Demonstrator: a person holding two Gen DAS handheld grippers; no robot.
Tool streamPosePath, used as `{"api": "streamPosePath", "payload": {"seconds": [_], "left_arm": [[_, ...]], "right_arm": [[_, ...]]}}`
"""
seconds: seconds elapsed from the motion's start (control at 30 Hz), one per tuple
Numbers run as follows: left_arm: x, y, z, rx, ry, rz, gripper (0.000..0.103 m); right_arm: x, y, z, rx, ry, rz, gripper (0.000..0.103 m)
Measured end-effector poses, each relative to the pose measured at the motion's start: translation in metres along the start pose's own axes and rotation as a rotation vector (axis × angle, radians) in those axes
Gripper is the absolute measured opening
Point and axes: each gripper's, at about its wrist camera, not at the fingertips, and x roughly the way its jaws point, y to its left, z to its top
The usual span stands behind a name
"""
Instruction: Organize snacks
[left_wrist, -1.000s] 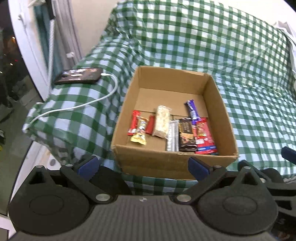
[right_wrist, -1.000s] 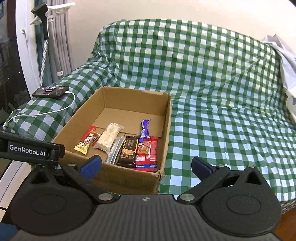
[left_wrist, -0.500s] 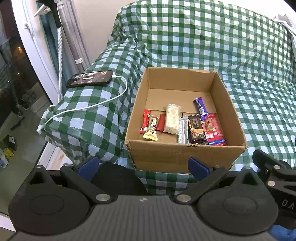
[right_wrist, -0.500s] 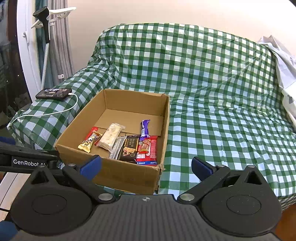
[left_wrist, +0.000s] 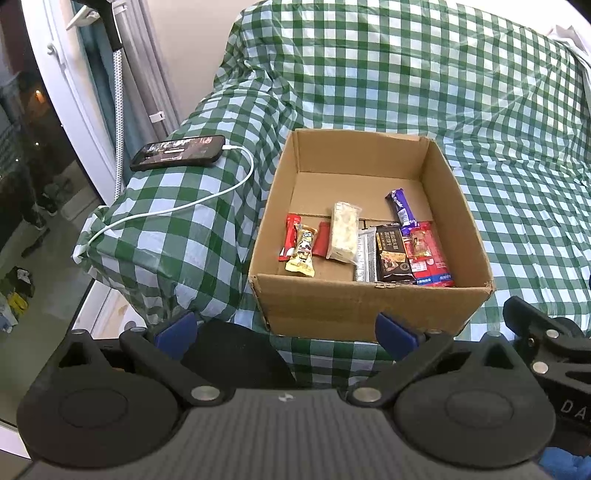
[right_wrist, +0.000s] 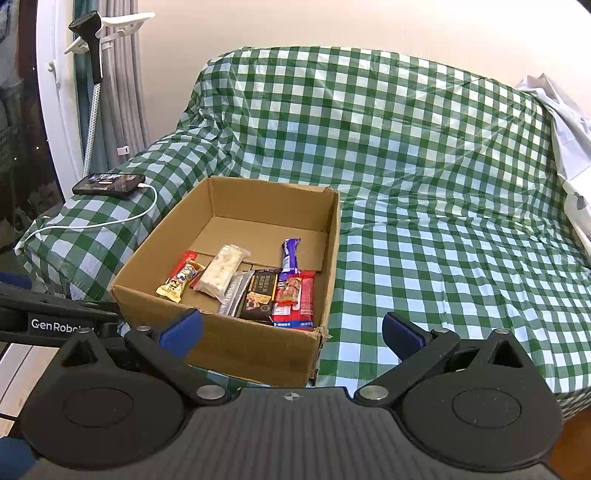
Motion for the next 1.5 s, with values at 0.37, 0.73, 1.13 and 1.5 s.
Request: {"api": "streamPosePath", "payload": {"seconds": [0.37,0.73,1.13,1.5], "left_arm": [[0.000,0.007,0.005,-0.035,0.029,-0.046,0.103],[0.015,0.010,0.012,-0.040,0.090,-0.028,0.103],[0.069,0.001,0.035,-0.008,0.194,-0.004,0.103],[0.090,-0.006,0.055,0.001,0.222,-0.002,0.103]], "right_arm": [[0.001,0.005,0.001,-0.040,-0.016,-0.003,0.102],[0.012,0.011,0.010,-0.071,-0.005,-0.006,0.102],[0.064,0.007,0.020,-0.046,0.096,-0.014,0.102],[0.094,0.005,0.028,-0.038,0.136,-0.014,0.102]]}}
